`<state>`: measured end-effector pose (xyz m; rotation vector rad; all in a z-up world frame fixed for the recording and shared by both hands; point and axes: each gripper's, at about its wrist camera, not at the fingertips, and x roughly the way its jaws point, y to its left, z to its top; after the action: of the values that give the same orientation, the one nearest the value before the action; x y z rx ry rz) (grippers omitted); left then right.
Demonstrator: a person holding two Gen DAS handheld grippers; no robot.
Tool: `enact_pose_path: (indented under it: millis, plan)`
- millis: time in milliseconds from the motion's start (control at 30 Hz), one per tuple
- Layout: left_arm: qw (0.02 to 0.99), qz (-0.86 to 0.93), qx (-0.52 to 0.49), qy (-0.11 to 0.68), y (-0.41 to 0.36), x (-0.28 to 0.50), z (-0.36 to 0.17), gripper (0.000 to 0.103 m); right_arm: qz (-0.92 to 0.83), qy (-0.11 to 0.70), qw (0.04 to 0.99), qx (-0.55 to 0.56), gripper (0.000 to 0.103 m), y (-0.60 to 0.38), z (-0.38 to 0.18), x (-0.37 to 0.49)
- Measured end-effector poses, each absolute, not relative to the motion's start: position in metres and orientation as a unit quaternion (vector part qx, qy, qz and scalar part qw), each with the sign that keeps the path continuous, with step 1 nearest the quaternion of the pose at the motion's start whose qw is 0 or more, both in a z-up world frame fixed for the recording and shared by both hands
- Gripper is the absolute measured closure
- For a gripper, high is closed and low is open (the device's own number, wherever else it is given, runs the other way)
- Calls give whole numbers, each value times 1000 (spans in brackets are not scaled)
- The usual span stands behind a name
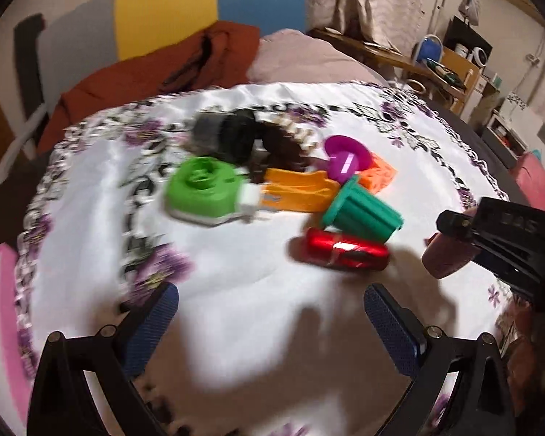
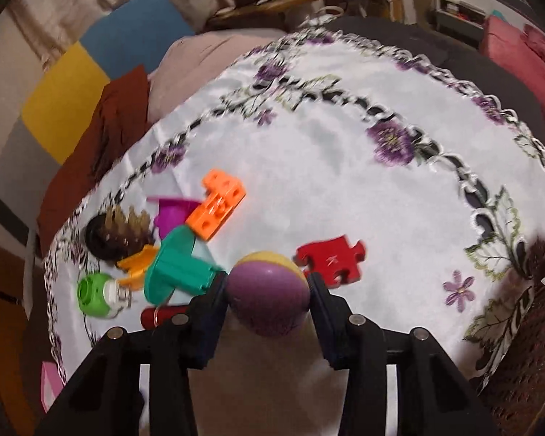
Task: Organize rigid objects
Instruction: 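Grasp the red cylinder with the left tool while the right tool holds the purple egg, then carry the red cylinder into the pink tray and open the left tool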
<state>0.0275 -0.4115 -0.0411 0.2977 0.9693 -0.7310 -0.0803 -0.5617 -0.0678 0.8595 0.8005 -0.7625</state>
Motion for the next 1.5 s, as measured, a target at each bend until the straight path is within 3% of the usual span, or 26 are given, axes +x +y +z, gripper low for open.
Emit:
enact_pose_path:
  millis: [467,567,600,633,1033,1500]
  plan:
    - [820,-345,209,406,-474,19,-69,1,-365,344,761,411,59,-574,-63,-88]
    - [816,-355,233,392,-478,15,-79,17,-358,348,762,413,59,-573,-64,-86]
    - [814,-365,223,393,-476,16,-76,27,-357,349,762,413,59,-573,-64,-86]
    - [814,-368,214,395,-475,18,-75,28,-355,350,762,413,59,-573,-65,-85]
    - [828,-346,153,413,-432,31,-71,28,-307,357,785,403,59,-562,-61,-71]
    - [838,-319,27,442,-309,15,-49,28,-246,367,833,333,59,-528,-44,-47]
